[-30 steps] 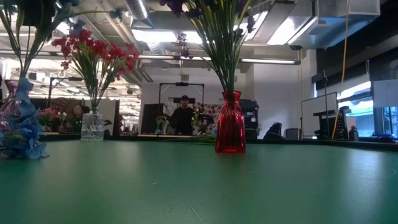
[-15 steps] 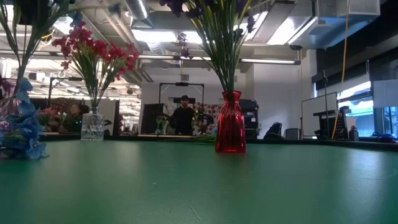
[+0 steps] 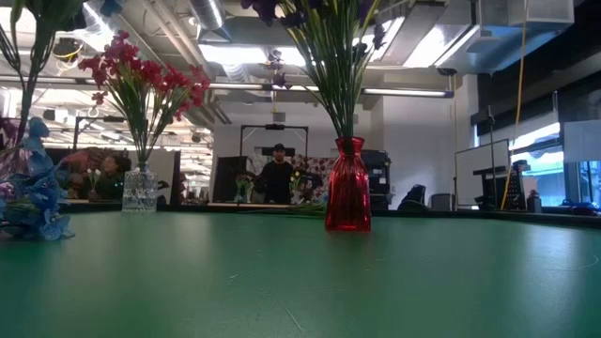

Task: Sort flowers into vase by color
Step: Put the right blue flowers into the violet vase

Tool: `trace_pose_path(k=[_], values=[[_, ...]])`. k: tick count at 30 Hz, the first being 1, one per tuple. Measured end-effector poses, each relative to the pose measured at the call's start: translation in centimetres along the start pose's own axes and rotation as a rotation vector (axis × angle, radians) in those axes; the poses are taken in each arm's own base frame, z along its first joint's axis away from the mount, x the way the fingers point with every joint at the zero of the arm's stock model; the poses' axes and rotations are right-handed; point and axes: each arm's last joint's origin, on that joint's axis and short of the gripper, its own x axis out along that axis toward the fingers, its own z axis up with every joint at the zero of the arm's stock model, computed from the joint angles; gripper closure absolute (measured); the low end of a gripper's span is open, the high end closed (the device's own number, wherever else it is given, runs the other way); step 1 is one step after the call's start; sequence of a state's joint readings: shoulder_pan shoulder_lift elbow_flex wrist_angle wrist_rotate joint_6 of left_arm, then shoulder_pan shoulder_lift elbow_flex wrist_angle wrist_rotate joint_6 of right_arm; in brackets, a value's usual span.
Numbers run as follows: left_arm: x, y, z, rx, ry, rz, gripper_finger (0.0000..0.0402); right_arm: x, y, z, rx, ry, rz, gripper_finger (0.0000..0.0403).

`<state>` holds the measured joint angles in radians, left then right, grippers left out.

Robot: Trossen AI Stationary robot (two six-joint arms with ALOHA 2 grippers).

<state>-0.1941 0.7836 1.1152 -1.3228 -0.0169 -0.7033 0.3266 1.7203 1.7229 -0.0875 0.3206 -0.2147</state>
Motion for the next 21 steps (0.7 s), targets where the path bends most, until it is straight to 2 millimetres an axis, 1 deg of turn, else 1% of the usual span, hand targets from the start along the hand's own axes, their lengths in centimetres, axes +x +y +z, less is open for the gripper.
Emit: trace_pose_path(k=[4, 8, 11, 13, 15, 17, 21], values=[[0.0, -0.1, -0.1, 0.015, -0.004, 0.004, 0.0254, 0.0, 0.0, 0.0, -0.002, 0.002, 0.000, 0.0173], [0.0, -0.2, -0.3, 0.024, 0.007, 0.004, 0.0239, 0.0, 0.0, -0.2, -0.008, 0.023, 0.003, 0.0173], [0.0, -0.3, -0.5, 0.166, 0.025, -0.002, 0.0229, 0.0, 0.1, -0.4, -0.018, 0.043, 0.005, 0.0173], [0.0, -0.5, -0.5, 0.276, 0.017, -0.014, 0.0232, 0.0, 0.1, -0.6, -0.029, 0.062, 0.004, 0.0173], [0.0, -0.6, -0.5, 0.369, 0.002, -0.015, 0.0245, 0.0, 0.2, -0.9, -0.040, 0.088, 0.009, 0.0173], [0.0, -0.7, -0.4, 0.445, -0.020, 0.009, 0.0266, -0.1, 0.2, -1.2, -0.050, 0.118, 0.016, 0.0173], [0.0, -0.7, -0.3, 0.554, -0.056, 0.056, 0.0325, -0.2, 0.2, -1.6, -0.061, 0.171, -0.028, 0.0173]])
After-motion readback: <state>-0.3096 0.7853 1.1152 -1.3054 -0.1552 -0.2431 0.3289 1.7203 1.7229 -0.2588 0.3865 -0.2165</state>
